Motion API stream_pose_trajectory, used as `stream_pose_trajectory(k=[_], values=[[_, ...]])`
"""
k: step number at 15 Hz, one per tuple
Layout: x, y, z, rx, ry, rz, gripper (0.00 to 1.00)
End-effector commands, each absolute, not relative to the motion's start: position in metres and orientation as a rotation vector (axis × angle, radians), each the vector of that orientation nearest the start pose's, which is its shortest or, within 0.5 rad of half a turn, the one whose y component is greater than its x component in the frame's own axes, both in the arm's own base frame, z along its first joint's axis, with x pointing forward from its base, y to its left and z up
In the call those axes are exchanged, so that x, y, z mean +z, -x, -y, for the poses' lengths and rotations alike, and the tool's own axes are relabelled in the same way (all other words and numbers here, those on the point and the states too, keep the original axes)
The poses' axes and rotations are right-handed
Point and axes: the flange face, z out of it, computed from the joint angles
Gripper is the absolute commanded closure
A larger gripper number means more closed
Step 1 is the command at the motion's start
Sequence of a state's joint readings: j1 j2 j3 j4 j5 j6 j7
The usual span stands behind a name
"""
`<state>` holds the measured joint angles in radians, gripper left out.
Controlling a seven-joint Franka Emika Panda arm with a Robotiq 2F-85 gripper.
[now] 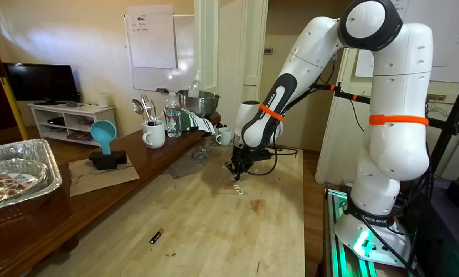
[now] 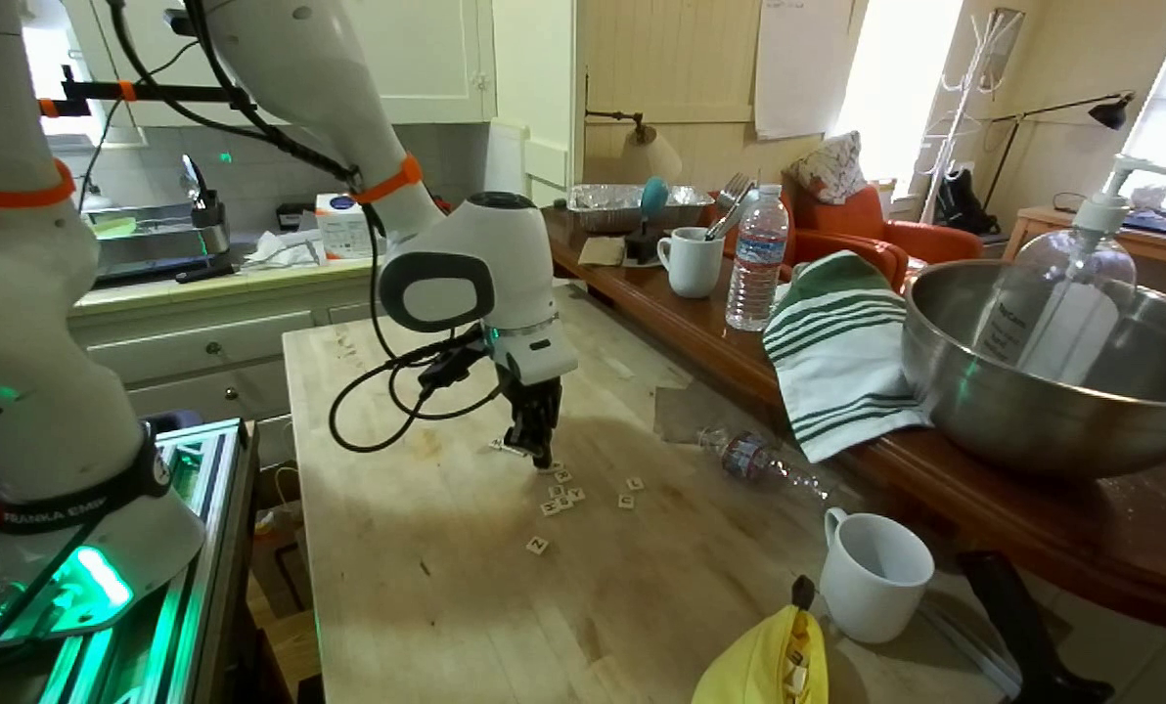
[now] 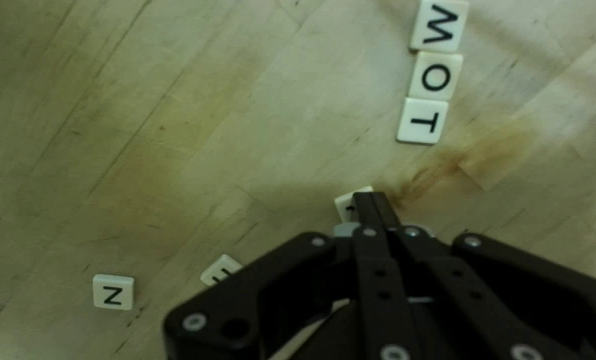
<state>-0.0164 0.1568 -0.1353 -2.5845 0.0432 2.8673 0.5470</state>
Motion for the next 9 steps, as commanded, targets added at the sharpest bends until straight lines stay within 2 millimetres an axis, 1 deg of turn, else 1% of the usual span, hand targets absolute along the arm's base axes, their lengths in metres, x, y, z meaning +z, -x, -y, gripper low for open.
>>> stream_pose_trajectory(k=[1, 9], values=[[0.207, -0.458, 0.09, -0.212, 2.905, -1.156, 1.0], [0.202, -0.468, 0.123, -0.238, 2.892, -1.262, 1.0]])
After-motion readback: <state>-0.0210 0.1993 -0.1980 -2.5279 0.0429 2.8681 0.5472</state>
